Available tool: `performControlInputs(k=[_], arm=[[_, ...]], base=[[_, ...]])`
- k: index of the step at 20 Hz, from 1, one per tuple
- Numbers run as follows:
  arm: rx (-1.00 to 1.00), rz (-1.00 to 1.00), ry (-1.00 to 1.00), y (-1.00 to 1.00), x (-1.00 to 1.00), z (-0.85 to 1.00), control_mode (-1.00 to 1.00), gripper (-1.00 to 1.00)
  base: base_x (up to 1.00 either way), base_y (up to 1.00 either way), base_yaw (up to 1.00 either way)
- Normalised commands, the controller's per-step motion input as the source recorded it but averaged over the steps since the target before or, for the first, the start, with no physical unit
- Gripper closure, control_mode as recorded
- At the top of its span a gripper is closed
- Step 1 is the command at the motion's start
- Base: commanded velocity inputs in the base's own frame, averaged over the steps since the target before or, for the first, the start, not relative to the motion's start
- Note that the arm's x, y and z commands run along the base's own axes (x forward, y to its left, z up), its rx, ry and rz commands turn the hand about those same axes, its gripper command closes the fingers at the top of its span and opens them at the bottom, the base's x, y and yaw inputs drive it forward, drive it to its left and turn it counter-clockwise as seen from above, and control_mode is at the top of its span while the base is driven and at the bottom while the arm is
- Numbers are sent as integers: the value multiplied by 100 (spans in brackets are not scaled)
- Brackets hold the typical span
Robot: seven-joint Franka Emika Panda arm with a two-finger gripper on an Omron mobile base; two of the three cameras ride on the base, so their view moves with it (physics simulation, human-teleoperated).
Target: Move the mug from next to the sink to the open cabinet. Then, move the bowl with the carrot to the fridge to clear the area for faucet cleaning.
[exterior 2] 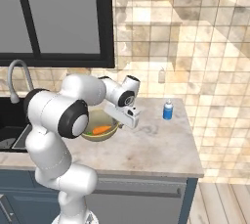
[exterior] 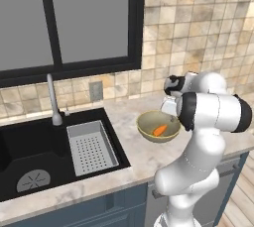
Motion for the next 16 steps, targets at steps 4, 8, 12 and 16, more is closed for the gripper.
performControlInputs(k=[4,8,12,16], arm=[[0,0,-3,0,-7,0,-100,100],[0,0,-9,0,-23,9,-100,100],[11,-3,-11,0,-32,62,-100,100],[25,-12,-10,0,-53,100,-100,100]], base=[[0,0,0],[0,0,0],[0,0,0],[0,0,0]])
